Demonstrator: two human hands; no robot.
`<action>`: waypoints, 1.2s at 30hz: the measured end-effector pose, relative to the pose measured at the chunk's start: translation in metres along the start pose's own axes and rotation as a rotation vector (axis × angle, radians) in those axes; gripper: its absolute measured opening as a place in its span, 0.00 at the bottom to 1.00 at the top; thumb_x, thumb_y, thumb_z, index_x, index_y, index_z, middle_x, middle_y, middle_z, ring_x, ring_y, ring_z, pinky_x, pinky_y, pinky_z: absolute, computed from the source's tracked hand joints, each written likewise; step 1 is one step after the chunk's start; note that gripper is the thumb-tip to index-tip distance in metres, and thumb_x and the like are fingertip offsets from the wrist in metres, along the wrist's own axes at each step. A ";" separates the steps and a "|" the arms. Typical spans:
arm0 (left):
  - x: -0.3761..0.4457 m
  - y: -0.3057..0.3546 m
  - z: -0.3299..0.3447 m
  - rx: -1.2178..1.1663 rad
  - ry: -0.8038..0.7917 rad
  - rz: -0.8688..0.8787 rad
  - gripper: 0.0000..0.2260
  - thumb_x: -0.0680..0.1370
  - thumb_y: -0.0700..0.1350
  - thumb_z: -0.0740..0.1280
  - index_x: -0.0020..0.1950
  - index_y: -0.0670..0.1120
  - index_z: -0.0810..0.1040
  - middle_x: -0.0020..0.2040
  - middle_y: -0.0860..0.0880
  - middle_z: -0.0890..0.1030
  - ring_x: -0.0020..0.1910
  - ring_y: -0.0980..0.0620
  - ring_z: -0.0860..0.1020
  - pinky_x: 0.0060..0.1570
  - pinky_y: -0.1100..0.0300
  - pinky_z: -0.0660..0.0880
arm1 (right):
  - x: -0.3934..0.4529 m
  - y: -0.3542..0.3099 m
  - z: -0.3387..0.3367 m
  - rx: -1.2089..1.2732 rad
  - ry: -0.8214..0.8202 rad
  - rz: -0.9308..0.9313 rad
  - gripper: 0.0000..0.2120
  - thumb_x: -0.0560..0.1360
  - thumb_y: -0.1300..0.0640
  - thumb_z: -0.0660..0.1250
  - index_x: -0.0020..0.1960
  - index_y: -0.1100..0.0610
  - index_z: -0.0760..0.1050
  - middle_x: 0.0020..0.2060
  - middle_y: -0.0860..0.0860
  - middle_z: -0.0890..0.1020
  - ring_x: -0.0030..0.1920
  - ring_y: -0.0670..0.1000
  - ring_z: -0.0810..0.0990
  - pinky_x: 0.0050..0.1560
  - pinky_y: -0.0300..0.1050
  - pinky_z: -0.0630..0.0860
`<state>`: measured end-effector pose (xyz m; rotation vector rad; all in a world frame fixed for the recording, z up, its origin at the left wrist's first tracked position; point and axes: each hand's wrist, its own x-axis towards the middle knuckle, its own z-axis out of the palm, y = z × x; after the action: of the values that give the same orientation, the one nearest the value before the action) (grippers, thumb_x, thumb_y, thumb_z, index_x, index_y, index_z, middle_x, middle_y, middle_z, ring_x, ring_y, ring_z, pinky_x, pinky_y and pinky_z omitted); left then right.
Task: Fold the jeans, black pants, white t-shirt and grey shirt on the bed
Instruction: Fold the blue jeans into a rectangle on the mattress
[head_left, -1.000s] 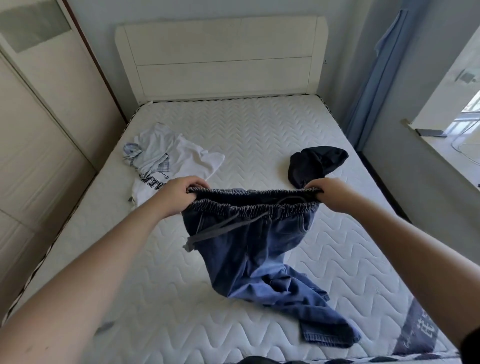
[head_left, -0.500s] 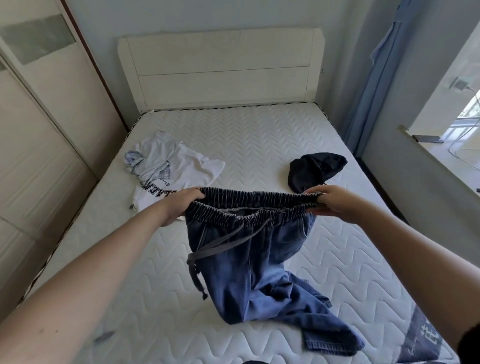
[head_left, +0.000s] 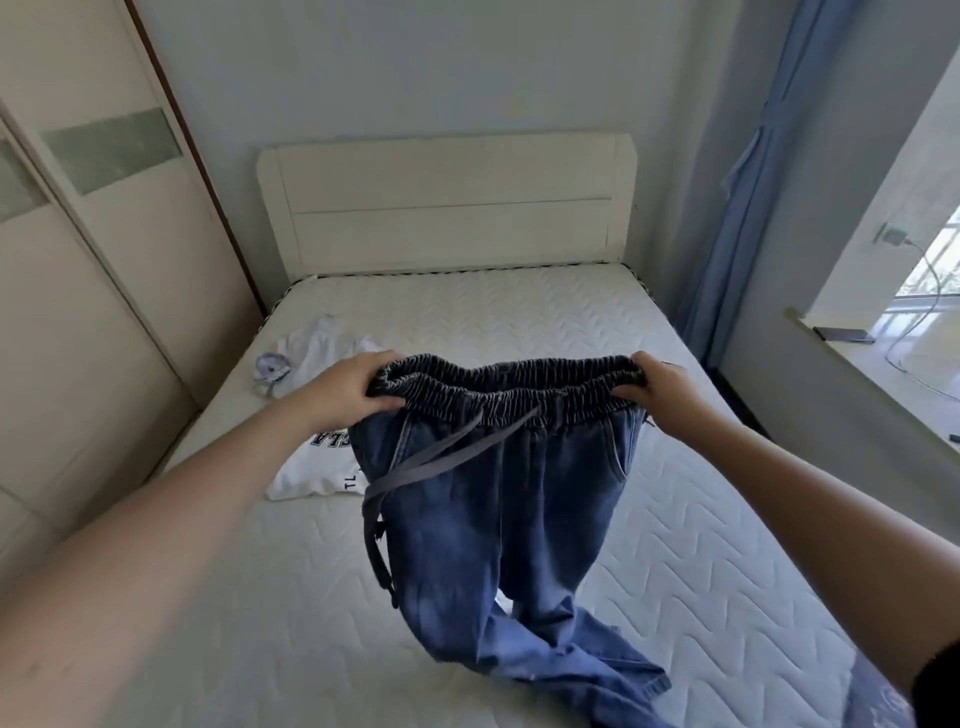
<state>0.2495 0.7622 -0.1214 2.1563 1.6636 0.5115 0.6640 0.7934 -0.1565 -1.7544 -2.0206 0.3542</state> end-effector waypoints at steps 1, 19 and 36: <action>0.007 0.005 -0.012 0.031 0.051 0.016 0.24 0.75 0.50 0.73 0.69 0.49 0.73 0.59 0.52 0.78 0.55 0.55 0.73 0.52 0.66 0.67 | 0.007 -0.006 -0.013 -0.007 0.032 0.015 0.15 0.76 0.46 0.69 0.47 0.56 0.69 0.36 0.53 0.78 0.38 0.56 0.77 0.37 0.50 0.74; 0.037 0.129 -0.239 -0.011 0.325 0.248 0.09 0.77 0.60 0.58 0.56 0.62 0.71 0.46 0.59 0.80 0.48 0.59 0.76 0.49 0.66 0.69 | 0.079 -0.111 -0.215 0.584 0.396 -0.272 0.09 0.81 0.46 0.61 0.48 0.51 0.73 0.42 0.47 0.79 0.46 0.47 0.76 0.56 0.53 0.73; 0.018 0.134 -0.274 -0.269 0.411 0.365 0.10 0.76 0.57 0.63 0.50 0.55 0.80 0.44 0.58 0.84 0.44 0.62 0.81 0.45 0.69 0.73 | 0.059 -0.140 -0.250 0.558 0.446 -0.467 0.11 0.66 0.54 0.79 0.44 0.42 0.80 0.40 0.38 0.85 0.42 0.37 0.83 0.45 0.34 0.74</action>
<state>0.2305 0.7670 0.1839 2.2563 1.2780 1.2791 0.6570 0.8061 0.1360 -0.8971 -1.7132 0.3012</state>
